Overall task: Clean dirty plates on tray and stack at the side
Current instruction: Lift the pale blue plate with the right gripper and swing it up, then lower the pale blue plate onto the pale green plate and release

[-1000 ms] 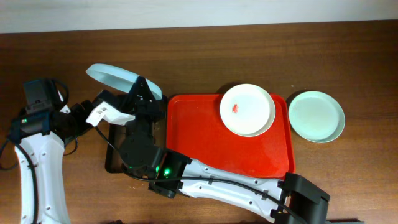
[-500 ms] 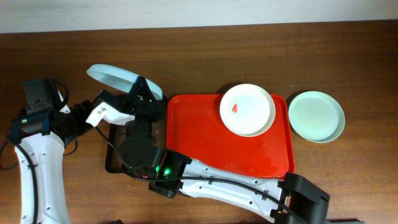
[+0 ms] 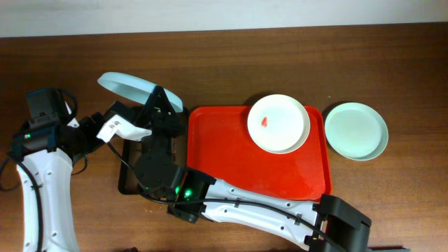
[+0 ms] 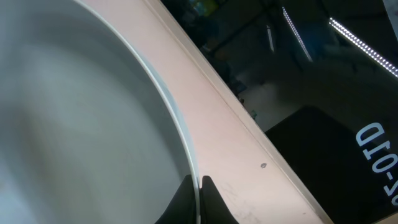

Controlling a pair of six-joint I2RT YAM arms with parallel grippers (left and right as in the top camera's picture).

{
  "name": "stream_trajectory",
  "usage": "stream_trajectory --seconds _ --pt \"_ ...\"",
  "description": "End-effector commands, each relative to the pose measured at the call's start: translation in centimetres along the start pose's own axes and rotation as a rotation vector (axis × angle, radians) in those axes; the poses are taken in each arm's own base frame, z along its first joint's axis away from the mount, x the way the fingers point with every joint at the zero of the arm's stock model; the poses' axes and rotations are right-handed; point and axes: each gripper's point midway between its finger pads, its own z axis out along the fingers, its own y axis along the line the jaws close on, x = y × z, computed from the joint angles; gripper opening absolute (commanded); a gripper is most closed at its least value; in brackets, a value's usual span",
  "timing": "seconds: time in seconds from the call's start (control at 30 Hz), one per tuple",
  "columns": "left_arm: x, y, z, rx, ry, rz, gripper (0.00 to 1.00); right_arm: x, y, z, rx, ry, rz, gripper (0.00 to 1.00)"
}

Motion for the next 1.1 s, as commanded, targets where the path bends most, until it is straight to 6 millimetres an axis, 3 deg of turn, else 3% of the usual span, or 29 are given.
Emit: stream_trajectory --seconds 0.0,0.23,0.4,0.67,0.87,0.93,1.07 --pt "-0.6 0.0 -0.8 0.004 -0.028 -0.014 0.99 -0.4 -1.0 -0.2 0.017 0.009 0.036 0.04" --pt "-0.6 0.0 -0.8 0.004 -0.028 -0.014 0.99 0.0 -1.0 -0.1 0.022 0.024 0.139 0.04" --pt "-0.6 0.0 -0.8 0.004 -0.028 -0.014 0.99 1.4 0.7 0.1 -0.017 0.065 0.193 0.04" --pt "-0.6 0.0 -0.8 0.004 -0.028 -0.014 0.99 6.5 3.6 1.5 -0.075 0.207 0.375 0.04" --pt "-0.6 0.0 -0.8 0.004 -0.028 -0.014 0.99 12.5 8.1 2.3 -0.257 0.443 0.698 0.04" --pt "-0.6 0.0 -0.8 0.004 -0.028 -0.014 0.99 13.7 8.1 3.1 -0.284 0.495 0.755 0.04" --pt "-0.6 0.0 -0.8 0.004 -0.028 -0.014 0.99 14.8 4.9 4.9 -0.4 0.56 0.867 0.04"
